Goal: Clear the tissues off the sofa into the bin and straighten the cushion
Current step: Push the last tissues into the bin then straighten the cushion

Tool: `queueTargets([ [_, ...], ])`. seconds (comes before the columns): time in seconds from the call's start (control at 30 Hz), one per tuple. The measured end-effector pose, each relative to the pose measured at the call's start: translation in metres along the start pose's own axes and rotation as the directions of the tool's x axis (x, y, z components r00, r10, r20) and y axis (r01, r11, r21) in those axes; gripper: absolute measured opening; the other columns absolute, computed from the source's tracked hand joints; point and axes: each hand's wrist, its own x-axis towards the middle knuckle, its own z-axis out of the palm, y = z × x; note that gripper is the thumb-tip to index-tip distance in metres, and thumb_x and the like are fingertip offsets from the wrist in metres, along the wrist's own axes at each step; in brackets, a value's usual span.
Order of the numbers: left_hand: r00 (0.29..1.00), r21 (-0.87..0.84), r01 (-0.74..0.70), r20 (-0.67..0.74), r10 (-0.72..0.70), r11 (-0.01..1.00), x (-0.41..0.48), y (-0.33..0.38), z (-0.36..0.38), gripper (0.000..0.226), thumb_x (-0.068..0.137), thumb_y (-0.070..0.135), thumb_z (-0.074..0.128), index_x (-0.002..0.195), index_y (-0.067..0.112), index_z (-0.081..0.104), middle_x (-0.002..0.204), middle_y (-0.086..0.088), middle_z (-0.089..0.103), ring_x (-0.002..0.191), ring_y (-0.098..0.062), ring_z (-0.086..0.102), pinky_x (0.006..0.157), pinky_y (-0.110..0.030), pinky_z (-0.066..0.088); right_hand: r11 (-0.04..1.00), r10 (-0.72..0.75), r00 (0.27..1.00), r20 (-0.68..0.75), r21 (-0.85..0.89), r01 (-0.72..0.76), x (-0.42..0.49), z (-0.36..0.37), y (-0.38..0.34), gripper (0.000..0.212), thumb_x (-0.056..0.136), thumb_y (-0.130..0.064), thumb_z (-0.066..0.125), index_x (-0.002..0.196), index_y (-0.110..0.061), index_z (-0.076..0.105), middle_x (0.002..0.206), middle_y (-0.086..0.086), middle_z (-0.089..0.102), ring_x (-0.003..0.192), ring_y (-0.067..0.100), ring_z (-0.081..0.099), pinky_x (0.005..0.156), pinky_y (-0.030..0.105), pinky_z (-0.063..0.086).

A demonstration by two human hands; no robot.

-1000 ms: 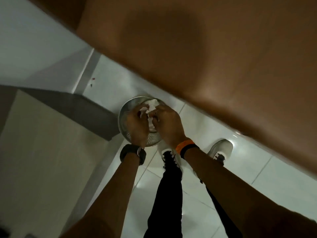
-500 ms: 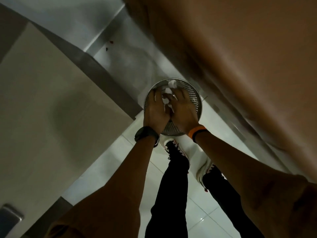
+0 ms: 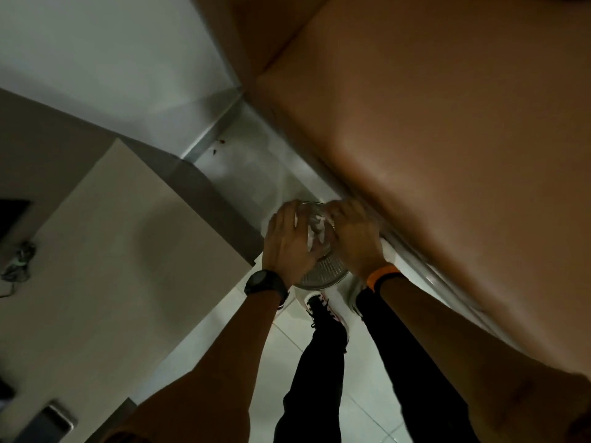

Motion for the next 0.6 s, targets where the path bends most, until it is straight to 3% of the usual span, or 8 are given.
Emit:
queueTargets([
  [0.13, 0.951, 0.084, -0.1, -0.284, 0.12, 0.991, 0.048, 0.024, -0.02, 0.07, 0.084, 0.05, 0.057, 0.143, 0.015, 0.045, 0.147, -0.014, 0.049, 0.14, -0.033, 0.045, 0.113, -0.053, 0.043, 0.989, -0.014, 0.972, -0.235, 0.142, 0.049, 0.047, -0.029, 0.03, 0.046, 0.092, -0.037, 0.064, 0.133, -0.018, 0.056, 0.143, 0.008, 0.053, 0.137, 0.028, 0.043, 0.109, 0.044, 0.043],
  [0.27, 0.891, 0.14, -0.165, -0.403, 0.208, 0.976, 0.119, 0.068, -0.058, 0.069, 0.086, 0.048, 0.058, 0.145, 0.016, 0.043, 0.148, -0.013, 0.049, 0.143, -0.032, 0.041, 0.117, -0.055, 0.037, 0.997, 0.039, 0.932, -0.361, 0.079, -0.011, 0.106, -0.082, 0.072, 0.062, 0.092, -0.058, 0.055, 0.142, -0.024, 0.044, 0.157, 0.008, 0.038, 0.15, 0.029, 0.028, 0.121, 0.053, 0.025],
  [0.4, 0.836, 0.209, -0.239, -0.452, 0.31, 0.948, 0.195, 0.123, -0.097, 0.071, 0.089, 0.049, 0.053, 0.148, 0.011, 0.044, 0.15, -0.017, 0.051, 0.144, -0.035, 0.044, 0.116, -0.057, 0.039, 0.985, 0.17, 0.871, -0.46, 0.062, -0.159, 0.15, -0.147, 0.125, 0.073, 0.089, -0.066, 0.054, 0.145, -0.023, 0.037, 0.161, 0.014, 0.03, 0.152, 0.035, 0.024, 0.123, 0.059, 0.019],
  [0.5, 0.796, 0.184, -0.329, -0.474, 0.377, 0.926, 0.257, 0.162, -0.122, 0.078, 0.092, 0.052, 0.058, 0.151, 0.006, 0.039, 0.157, -0.021, 0.041, 0.149, -0.037, 0.036, 0.119, -0.057, 0.036, 0.936, 0.353, 0.738, -0.576, 0.221, -0.275, 0.175, -0.195, 0.17, 0.078, 0.087, -0.066, 0.061, 0.146, -0.019, 0.041, 0.161, 0.017, 0.03, 0.15, 0.036, 0.026, 0.12, 0.06, 0.024],
  [0.6, 0.845, -0.189, -0.358, -0.483, 0.231, 0.915, 0.314, 0.201, -0.146, 0.096, 0.085, 0.051, 0.073, 0.155, 0.005, 0.026, 0.161, -0.023, 0.025, 0.152, -0.037, 0.027, 0.122, -0.057, 0.034, 0.853, 0.519, 0.541, -0.661, 0.445, -0.274, 0.198, -0.24, 0.223, 0.093, 0.083, -0.064, 0.07, 0.148, -0.006, 0.037, 0.159, 0.02, 0.031, 0.147, 0.035, 0.031, 0.118, 0.054, 0.032],
])
